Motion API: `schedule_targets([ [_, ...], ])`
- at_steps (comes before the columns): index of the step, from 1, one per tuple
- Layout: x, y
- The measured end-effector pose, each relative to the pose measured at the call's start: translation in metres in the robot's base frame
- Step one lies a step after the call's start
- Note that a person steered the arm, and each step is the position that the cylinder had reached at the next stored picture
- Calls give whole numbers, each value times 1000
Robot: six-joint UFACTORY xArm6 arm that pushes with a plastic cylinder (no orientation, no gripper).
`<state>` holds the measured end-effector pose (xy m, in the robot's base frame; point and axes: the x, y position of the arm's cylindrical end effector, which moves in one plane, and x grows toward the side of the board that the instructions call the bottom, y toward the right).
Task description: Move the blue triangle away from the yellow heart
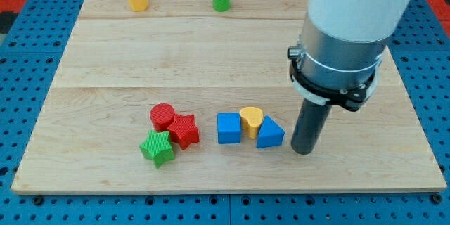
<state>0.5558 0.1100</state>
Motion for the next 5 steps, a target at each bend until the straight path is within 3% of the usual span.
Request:
schedule_targets([
  [2,14,-69],
  [3,-18,-61],
  [4,-22,-16],
  [5,-38,-14],
])
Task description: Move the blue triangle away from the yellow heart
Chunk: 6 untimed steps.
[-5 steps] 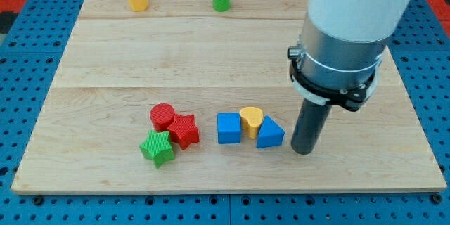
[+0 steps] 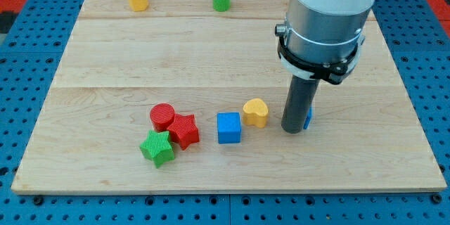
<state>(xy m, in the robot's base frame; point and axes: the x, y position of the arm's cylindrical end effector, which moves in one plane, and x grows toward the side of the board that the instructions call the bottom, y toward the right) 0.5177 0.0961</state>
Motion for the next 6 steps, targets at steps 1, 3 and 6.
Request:
schedule_targets([
  [1,-39,15],
  [3,-58,103],
  [6,-108,42],
])
